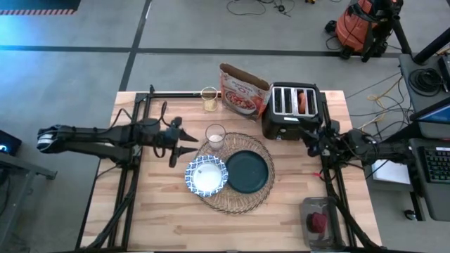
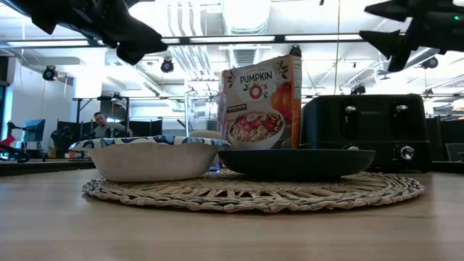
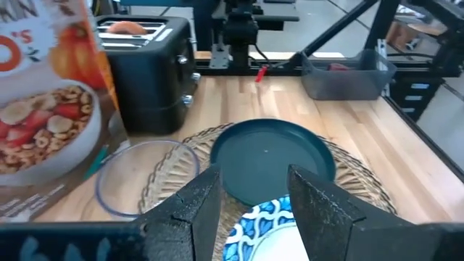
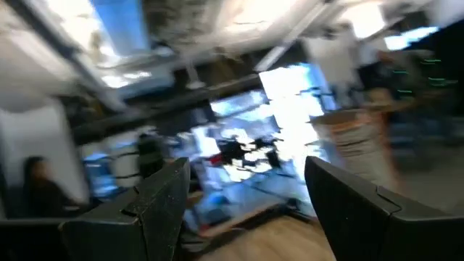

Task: Arrange a breakfast setting
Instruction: Pour the cereal from the orange cereal box into the white bowl

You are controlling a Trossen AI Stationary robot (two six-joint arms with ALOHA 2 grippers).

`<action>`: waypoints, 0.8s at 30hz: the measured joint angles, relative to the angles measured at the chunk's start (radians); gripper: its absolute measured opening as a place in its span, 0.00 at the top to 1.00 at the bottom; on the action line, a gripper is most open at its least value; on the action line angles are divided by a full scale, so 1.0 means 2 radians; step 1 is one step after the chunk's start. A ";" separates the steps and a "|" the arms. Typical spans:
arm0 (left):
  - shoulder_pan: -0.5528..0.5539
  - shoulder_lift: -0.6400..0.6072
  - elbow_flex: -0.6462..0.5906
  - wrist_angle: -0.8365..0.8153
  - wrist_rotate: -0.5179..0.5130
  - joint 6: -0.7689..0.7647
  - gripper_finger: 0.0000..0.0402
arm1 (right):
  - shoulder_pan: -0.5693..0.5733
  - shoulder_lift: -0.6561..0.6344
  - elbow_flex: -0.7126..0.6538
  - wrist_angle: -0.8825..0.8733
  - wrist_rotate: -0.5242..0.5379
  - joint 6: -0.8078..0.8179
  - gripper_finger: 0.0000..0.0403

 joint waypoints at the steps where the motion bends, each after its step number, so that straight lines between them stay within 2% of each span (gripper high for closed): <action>1: 0.004 -0.001 0.000 0.001 0.000 0.001 0.65 | 0.000 0.013 0.012 -0.016 0.019 -0.002 0.35; 7: 0.020 -0.002 -0.001 0.001 0.000 0.008 0.65 | 0.000 0.119 0.101 -0.118 0.119 -0.031 0.35; 14: 0.033 -0.016 -0.002 -0.013 0.000 0.012 0.65 | -0.003 0.221 0.219 -0.259 0.149 0.031 0.35; 18: 0.044 -0.027 -0.004 -0.018 -0.001 0.024 0.65 | -0.014 0.274 0.265 -0.294 0.158 0.047 0.35; 20: 0.050 -0.030 -0.005 -0.027 -0.001 0.026 0.65 | -0.020 0.296 0.282 -0.301 0.172 0.038 0.35; 24: 0.062 -0.038 -0.005 -0.045 -0.001 0.026 0.65 | -0.027 0.339 0.302 -0.309 0.211 -0.042 0.35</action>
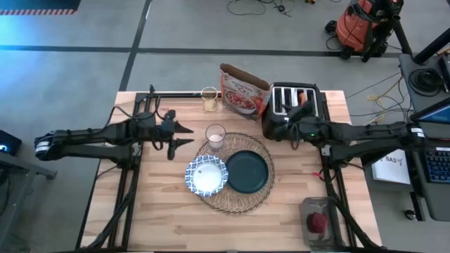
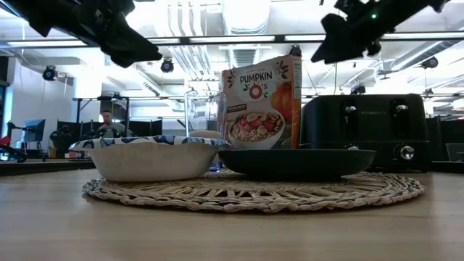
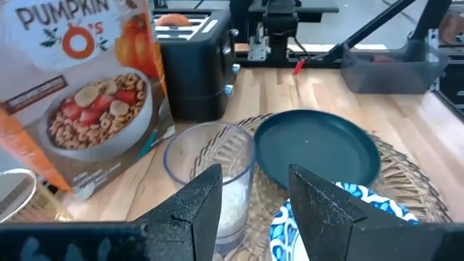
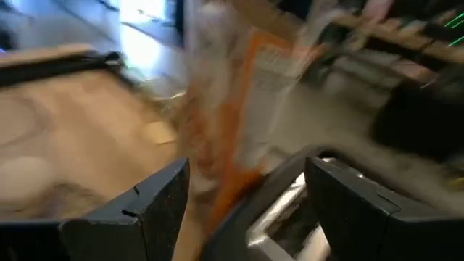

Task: Arrange a breakfast setting
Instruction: Pour the cereal from the orange cereal box into the white bowl

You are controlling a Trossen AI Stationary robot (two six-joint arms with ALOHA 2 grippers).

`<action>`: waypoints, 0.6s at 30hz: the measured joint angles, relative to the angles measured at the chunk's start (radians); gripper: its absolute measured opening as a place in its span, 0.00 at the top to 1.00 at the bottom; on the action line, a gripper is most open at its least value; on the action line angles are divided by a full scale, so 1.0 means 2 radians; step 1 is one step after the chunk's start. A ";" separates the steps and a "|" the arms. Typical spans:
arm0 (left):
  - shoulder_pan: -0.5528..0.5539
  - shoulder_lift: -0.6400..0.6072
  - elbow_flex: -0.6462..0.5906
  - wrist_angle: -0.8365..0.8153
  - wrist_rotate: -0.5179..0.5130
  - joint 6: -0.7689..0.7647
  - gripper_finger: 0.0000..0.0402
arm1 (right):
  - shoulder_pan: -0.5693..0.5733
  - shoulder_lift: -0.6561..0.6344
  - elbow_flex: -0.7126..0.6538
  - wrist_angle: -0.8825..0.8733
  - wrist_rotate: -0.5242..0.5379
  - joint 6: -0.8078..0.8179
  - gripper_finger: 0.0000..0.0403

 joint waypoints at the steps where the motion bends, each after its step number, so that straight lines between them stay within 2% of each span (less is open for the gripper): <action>1: 0.002 -0.002 0.000 -0.006 0.000 0.000 0.65 | -0.002 0.009 0.008 0.007 0.016 -0.015 0.35; 3: 0.005 -0.006 0.000 -0.012 0.000 0.000 0.65 | -0.004 0.028 0.019 0.011 0.039 -0.030 0.35; 11: 0.014 -0.015 -0.001 -0.021 -0.001 0.000 0.65 | -0.014 0.082 0.047 0.009 0.037 -0.037 0.35; 18: 0.019 -0.014 -0.001 -0.021 -0.001 -0.002 0.65 | -0.057 0.103 0.060 -0.005 0.030 0.006 0.35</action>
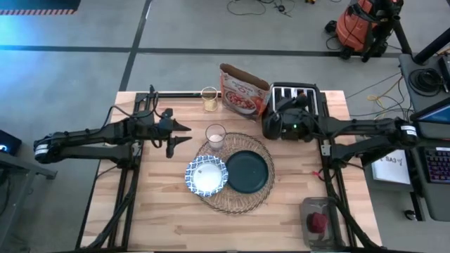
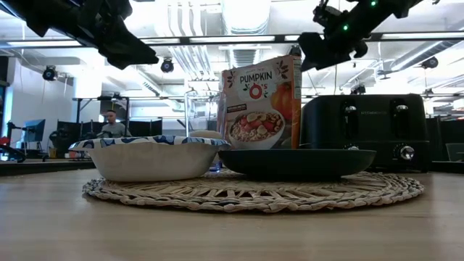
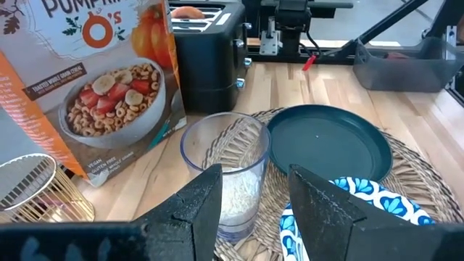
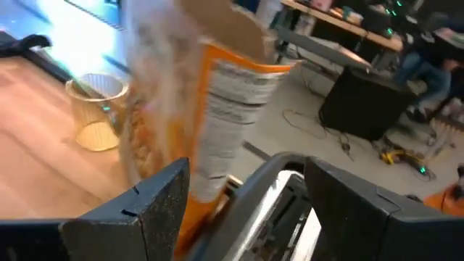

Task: Arrange a breakfast setting
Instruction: Pour the cereal from the orange cereal box into the white bowl

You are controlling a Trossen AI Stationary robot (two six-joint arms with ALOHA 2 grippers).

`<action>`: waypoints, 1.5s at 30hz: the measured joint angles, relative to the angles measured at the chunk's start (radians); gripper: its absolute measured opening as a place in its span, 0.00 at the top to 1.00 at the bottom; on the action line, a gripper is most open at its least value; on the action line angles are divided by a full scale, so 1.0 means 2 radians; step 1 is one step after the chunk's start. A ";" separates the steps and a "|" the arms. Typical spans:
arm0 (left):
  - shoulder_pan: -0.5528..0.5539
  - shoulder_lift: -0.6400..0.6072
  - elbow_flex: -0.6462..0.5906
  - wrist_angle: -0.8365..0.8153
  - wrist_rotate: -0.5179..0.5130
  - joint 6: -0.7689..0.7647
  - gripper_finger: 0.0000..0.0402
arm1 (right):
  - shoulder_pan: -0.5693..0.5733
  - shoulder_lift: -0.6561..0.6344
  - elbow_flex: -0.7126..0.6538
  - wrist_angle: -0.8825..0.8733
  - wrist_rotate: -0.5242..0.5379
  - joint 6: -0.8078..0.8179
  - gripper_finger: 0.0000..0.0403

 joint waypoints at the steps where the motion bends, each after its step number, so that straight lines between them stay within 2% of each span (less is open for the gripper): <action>1: 0.000 0.000 0.000 0.000 0.000 -0.001 0.65 | -0.007 0.000 0.000 -0.004 -0.008 -0.003 0.35; 6: 0.000 0.000 0.000 0.000 0.000 -0.002 0.65 | -0.022 -0.001 0.000 -0.003 -0.032 -0.037 0.35; 11: 0.003 0.000 0.000 -0.001 0.000 -0.002 0.65 | -0.027 0.000 0.000 -0.007 -0.037 -0.017 0.35; 16: 0.003 0.000 0.000 -0.001 -0.001 -0.002 0.65 | -0.038 0.000 0.000 -0.029 -0.082 0.008 0.27; 21: 0.003 0.000 0.000 -0.001 0.000 -0.001 0.65 | -0.048 0.010 0.000 -0.021 -0.070 -0.017 0.18; 26: 0.003 0.001 0.000 -0.004 0.000 -0.005 0.65 | -0.048 0.025 0.000 -0.013 -0.069 -0.037 0.13; 31: 0.003 0.001 0.000 -0.004 0.000 -0.006 0.65 | -0.054 0.062 0.000 -0.006 0.002 -0.074 0.12; 33: 0.003 0.001 0.000 -0.003 0.000 -0.008 0.65 | -0.063 0.076 0.000 0.001 -0.018 -0.080 0.12; 37: 0.003 0.001 0.000 -0.003 0.000 -0.016 0.65 | -0.090 0.101 0.001 0.026 -0.092 -0.084 0.12; 42: 0.003 0.001 0.000 -0.003 0.000 -0.020 0.65 | -0.118 0.120 0.003 0.062 -0.120 -0.106 0.12; 45: 0.003 0.001 0.000 -0.003 0.000 -0.021 0.65 | -0.135 0.121 0.001 0.080 -0.182 -0.123 0.12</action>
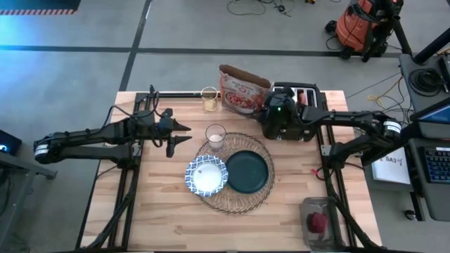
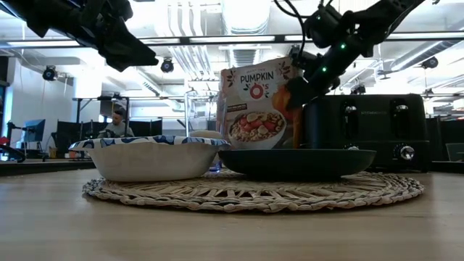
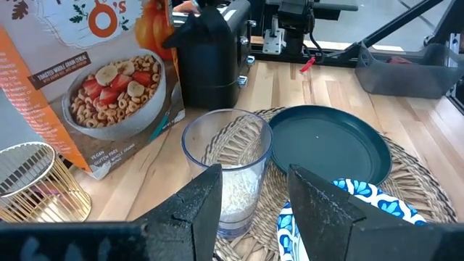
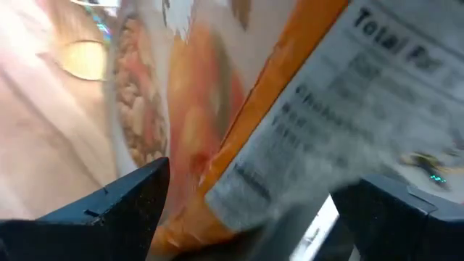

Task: Arrange a breakfast setting
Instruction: Pour the cereal from the orange cereal box into the white bowl

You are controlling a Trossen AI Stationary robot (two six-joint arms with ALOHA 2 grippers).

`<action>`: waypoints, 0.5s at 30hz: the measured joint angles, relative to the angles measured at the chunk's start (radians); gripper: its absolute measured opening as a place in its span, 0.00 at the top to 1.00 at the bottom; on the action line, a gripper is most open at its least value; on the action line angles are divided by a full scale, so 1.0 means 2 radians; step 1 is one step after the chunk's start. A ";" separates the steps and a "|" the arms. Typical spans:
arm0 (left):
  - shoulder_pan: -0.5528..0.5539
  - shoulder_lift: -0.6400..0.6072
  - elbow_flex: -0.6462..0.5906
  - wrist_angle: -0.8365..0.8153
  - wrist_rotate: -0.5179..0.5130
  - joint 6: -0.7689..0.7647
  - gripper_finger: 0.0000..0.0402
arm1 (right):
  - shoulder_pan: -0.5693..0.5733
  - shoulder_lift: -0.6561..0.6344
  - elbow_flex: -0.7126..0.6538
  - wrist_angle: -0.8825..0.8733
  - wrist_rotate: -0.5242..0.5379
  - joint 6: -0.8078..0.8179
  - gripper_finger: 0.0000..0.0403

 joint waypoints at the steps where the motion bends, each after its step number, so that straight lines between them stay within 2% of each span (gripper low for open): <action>1: 0.000 0.000 0.000 0.000 0.000 0.000 0.65 | -0.004 0.000 0.000 0.011 -0.021 -0.001 0.12; 3: 0.000 0.000 0.000 0.000 0.000 0.000 0.65 | -0.010 -0.001 0.000 0.027 -0.054 -0.004 0.12; 7: 0.000 0.000 0.000 0.000 -0.001 0.000 0.65 | -0.015 -0.002 0.000 0.033 -0.083 0.003 0.12; 15: 0.000 0.001 0.000 0.005 -0.009 0.000 0.65 | -0.009 0.024 0.000 0.044 -0.089 0.013 0.12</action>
